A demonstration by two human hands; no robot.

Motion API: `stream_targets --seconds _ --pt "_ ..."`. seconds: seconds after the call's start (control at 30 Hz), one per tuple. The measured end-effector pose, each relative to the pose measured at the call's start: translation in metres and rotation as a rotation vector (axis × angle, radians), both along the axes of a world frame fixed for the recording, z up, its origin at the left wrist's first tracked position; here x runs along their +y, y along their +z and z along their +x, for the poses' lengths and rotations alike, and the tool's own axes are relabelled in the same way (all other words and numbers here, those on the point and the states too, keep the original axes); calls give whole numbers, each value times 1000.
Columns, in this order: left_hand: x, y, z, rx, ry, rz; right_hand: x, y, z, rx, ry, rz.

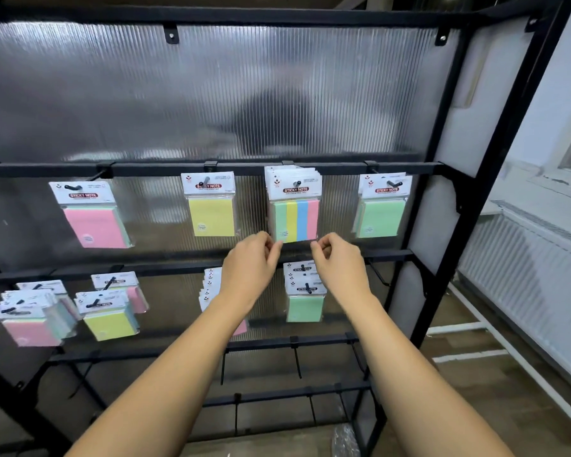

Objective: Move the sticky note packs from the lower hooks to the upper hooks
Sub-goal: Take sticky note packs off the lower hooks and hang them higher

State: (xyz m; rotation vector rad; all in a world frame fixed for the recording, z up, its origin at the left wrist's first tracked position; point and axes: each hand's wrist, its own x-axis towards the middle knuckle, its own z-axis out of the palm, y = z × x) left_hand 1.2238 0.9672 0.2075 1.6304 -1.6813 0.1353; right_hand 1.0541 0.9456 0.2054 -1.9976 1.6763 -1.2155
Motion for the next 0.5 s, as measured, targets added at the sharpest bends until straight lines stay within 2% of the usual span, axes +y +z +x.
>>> stream_targets --seconds 0.2,0.5 --pt "18 -53 -3 -79 15 243 17 -52 -12 41 -19 196" --pt "36 -96 -9 -108 25 353 21 -99 -25 86 -31 349"
